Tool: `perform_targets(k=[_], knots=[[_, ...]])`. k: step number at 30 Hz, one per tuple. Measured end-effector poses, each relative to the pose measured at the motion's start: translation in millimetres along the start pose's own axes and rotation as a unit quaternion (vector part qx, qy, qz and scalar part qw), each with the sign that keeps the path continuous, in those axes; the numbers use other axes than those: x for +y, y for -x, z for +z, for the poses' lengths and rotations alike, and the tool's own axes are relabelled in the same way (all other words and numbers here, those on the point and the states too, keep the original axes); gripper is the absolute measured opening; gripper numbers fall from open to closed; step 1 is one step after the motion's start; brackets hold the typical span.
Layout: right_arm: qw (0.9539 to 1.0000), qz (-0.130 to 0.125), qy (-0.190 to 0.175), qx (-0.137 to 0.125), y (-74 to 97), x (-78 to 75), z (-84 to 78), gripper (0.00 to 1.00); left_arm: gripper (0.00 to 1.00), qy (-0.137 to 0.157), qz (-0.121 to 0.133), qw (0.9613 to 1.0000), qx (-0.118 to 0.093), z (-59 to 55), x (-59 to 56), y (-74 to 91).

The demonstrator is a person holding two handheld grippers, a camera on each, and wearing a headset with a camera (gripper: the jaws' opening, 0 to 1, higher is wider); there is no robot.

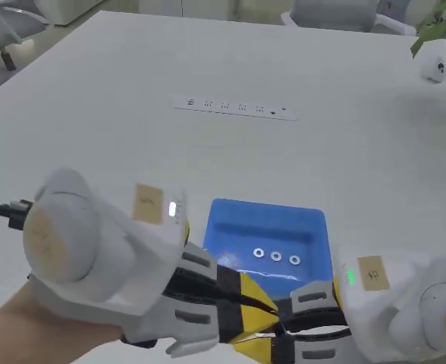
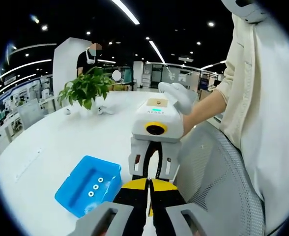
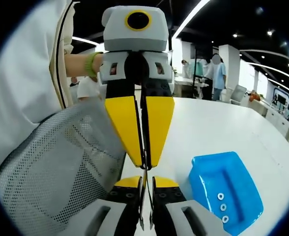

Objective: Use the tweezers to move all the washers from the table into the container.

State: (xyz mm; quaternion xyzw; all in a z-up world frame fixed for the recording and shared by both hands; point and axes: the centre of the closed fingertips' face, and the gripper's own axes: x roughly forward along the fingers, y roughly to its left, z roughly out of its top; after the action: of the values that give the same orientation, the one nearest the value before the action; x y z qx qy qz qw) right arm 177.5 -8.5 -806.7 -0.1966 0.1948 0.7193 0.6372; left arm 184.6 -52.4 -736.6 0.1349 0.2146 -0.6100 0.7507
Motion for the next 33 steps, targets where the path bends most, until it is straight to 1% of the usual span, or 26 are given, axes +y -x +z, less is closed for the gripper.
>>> perform_targets(k=[3,5,6,8,9,12,15,18,19,21,24,25,26,28,30,33], knots=[[1.0,-0.002,0.0,0.005,0.0,-1.0,-1.8,0.06,0.0,-0.006,0.002,0.9999,0.008,-0.9,1.2,3.2],[0.9998,-0.004,-0.012,0.012,-0.5,-3.1,-5.4,0.08,0.0,-0.015,0.005,0.9998,0.015,-2.1,3.0,5.0],[0.9995,-0.006,-0.025,0.016,-1.0,-4.5,-8.1,0.1,0.0,-0.022,0.006,0.9996,0.019,-3.2,4.1,5.8],[0.9992,-0.008,-0.033,0.019,-2.2,-6.2,-11.2,0.16,0.0,-0.034,0.01,0.9989,0.031,-6.5,6.8,7.4],[0.9992,-0.011,-0.033,0.021,-2.6,-7.2,-12.4,0.17,0.0,-0.04,0.01,0.9983,0.041,-9.5,7.3,7.9],[0.9992,-0.016,-0.029,0.023,-3.5,-7.7,-11.8,0.15,0.0,-0.047,0.006,0.9973,0.056,-14.3,8.5,6.9],[0.9986,-0.029,-0.019,0.039,-8.2,-11.7,-15.8,0.14,0.0,-0.055,0.003,0.9963,0.066,-17.3,10.3,4.7],[0.9985,-0.03,-0.015,0.044,-11.2,-12.2,-16.3,0.12,0.0,-0.067,0.0,0.995,0.074,-19.0,11.9,2.9],[0.9982,-0.037,-0.007,0.047,-11.0,-14.6,-16.2,0.1,0.0,-0.073,0.0,0.9944,0.075,-18.8,12.6,2.9],[0.9978,-0.045,-0.003,0.05,-9.3,-18.5,-16.8,0.07,0.0,-0.074,-0.002,0.9945,0.073,-17.2,12.8,2.1],[0.9975,-0.05,-0.009,0.05,-6.1,-23.1,-19.4,0.07,0.0,-0.08,-0.003,0.9942,0.071,-16.7,16.4,-0.5],[0.9972,-0.053,-0.007,0.052,-5.4,-24.6,-21.1,0.07,0.0,-0.081,-0.003,0.9941,0.072,-17.2,17.7,-1.6],[0.9964,-0.059,-0.002,0.06,-4.2,-27.0,-24.5,0.07,0.0,-0.083,-0.002,0.9937,0.075,-18.4,19.1,-2.5],[0.9961,-0.063,0.0,0.063,-3.4,-28.2,-26.7,0.07,0.0,-0.086,-0.003,0.9931,0.079,-19.9,21.0,-4.7],[0.9963,-0.063,-0.007,0.058,-3.9,-29.1,-27.6,0.07,0.0,-0.085,-0.006,0.9931,0.081,-19.5,21.9,-6.4],[0.9962,-0.063,-0.011,0.059,-5.8,-29.5,-29.7,0.07,0.0,-0.085,-0.01,0.9925,0.087,-20.9,22.3,-9.7]])
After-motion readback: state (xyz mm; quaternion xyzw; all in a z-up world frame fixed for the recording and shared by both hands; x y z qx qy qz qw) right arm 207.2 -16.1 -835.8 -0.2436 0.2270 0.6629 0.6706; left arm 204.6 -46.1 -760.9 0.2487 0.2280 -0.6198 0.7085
